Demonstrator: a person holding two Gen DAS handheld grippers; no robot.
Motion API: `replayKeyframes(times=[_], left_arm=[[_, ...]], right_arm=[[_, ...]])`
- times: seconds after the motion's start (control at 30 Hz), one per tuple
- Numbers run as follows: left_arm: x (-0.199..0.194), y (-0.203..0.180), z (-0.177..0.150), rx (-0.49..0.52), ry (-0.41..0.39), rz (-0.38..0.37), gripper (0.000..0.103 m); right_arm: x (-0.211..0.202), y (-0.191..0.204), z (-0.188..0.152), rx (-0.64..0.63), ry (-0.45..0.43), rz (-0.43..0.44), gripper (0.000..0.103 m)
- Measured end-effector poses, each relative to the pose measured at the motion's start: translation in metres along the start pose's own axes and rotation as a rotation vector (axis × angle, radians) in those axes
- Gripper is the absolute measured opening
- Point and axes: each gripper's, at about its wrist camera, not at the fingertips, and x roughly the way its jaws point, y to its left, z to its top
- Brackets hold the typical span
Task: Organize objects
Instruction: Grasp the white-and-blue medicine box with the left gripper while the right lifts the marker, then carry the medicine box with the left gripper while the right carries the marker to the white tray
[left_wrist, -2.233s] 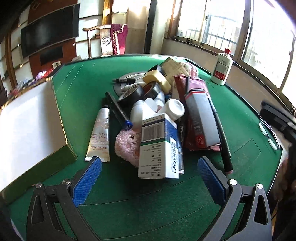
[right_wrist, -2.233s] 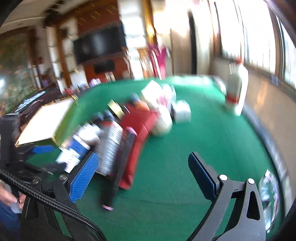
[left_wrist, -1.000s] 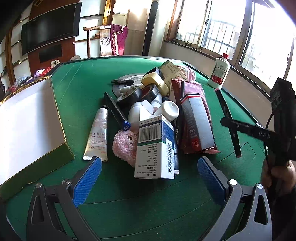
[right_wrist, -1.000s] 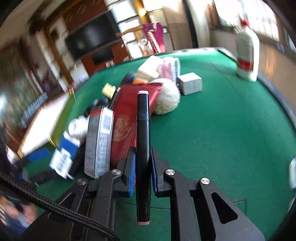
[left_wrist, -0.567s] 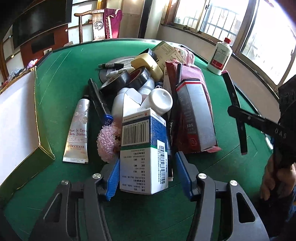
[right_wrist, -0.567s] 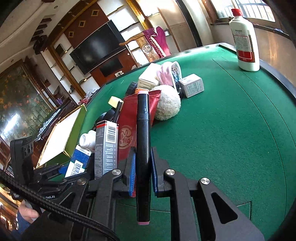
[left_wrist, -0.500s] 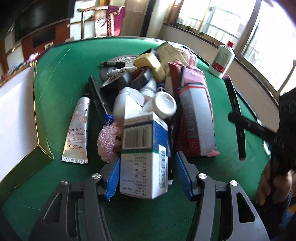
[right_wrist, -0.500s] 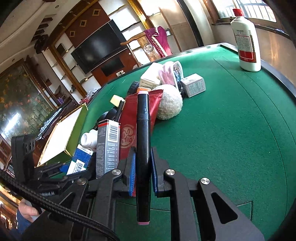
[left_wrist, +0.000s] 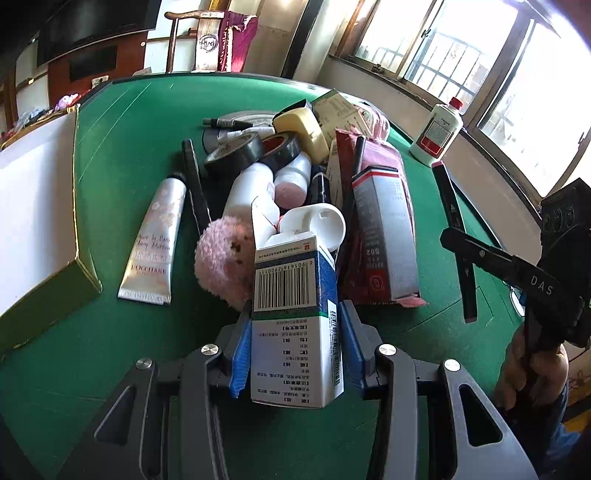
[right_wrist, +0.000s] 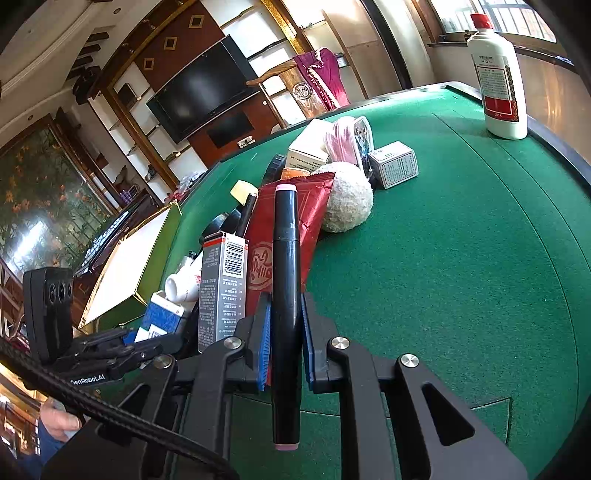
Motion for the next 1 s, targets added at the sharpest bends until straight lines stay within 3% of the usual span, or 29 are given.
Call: replayKeyframes(times=[0.17,0.3,0.43,0.67,1.0], left_arm=[[0.009,-0.007,0.000,0.021,0.039,0.040,0.038],[0.011,-0.013,-0.001,0.035,0.022,0.069,0.036],[0.004,-0.006,-0.007,0.003,0.013,0.031,0.029],[-0.019,0.004,-0.013,-0.049,-0.037,-0.021,0.029],[-0.032,0.004,-0.005,-0.042,-0.073,-0.054,0.029]], right_arm=[[0.001,0.003,0.000,-0.015,0.000,0.008,0.012],[0.002,0.001,0.000,-0.009,0.007,0.018,0.012],[0.002,-0.001,-0.001,0.003,0.007,0.027,0.012],[0.003,-0.002,-0.001,0.007,0.006,0.040,0.012],[0.006,-0.009,0.001,0.042,0.015,0.051,0.012]])
